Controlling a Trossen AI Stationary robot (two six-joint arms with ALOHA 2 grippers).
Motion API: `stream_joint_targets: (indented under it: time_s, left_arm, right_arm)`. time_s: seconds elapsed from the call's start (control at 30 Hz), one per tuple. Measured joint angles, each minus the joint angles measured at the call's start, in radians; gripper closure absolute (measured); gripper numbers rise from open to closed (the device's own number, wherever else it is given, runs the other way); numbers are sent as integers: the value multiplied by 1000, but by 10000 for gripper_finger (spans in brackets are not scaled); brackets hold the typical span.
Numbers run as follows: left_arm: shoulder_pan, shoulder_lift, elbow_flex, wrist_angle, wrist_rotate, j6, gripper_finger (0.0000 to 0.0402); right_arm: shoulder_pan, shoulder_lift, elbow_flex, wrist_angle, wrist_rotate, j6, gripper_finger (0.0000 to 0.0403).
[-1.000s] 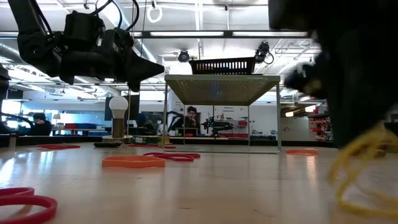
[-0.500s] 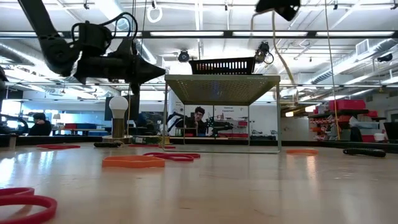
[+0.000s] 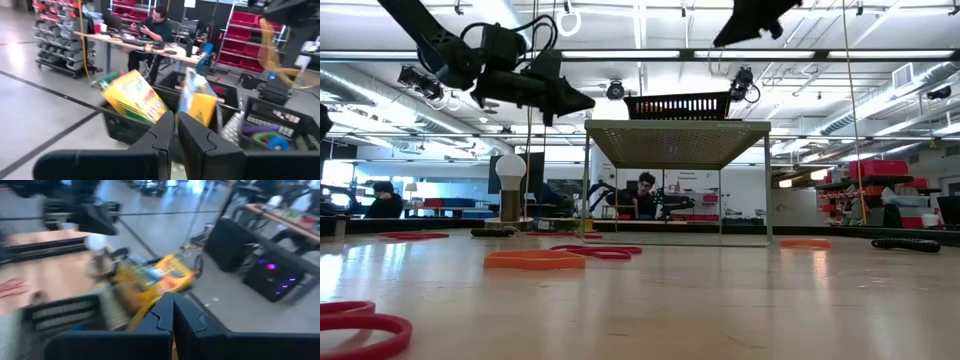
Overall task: Pick & Place Office Desk Supplies
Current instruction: Put the yellow rubber band into the top right black bin on the shelf, then adjust the yellow crayon box on the top left black bin on the shelf
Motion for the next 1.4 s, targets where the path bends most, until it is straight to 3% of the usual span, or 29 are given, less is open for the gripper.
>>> stream_joint_targets:
  time_s: [0.17, 0.33, 0.53, 0.7, 1.0, 1.2, 1.4]
  left_arm:
    - [51, 17, 43, -25, 3, 15, 370]
    - [91, 88, 101, -29, 7, 15, 370]
    - [129, 223, 263, -54, 85, -10, 369]
    - [129, 342, 468, -230, 114, 30, 356]
    - [129, 544, 781, -481, 215, 38, 262]
    - [127, 629, 879, -494, 250, 4, 217]
    - [127, 638, 890, -502, 279, 4, 227]
  right_arm:
    - [-172, 80, 0, 113, -90, -84, 402]
    - [-248, 179, 0, 151, -181, -101, 400]
    - [-250, 252, 0, 163, -198, -99, 396]
    - [-243, 264, 0, 163, -199, -70, 393]
    - [-209, 264, 0, 166, -198, -67, 347]
    - [-196, 264, 0, 165, -202, -67, 340]
    - [-192, 263, 0, 167, -213, -68, 341]
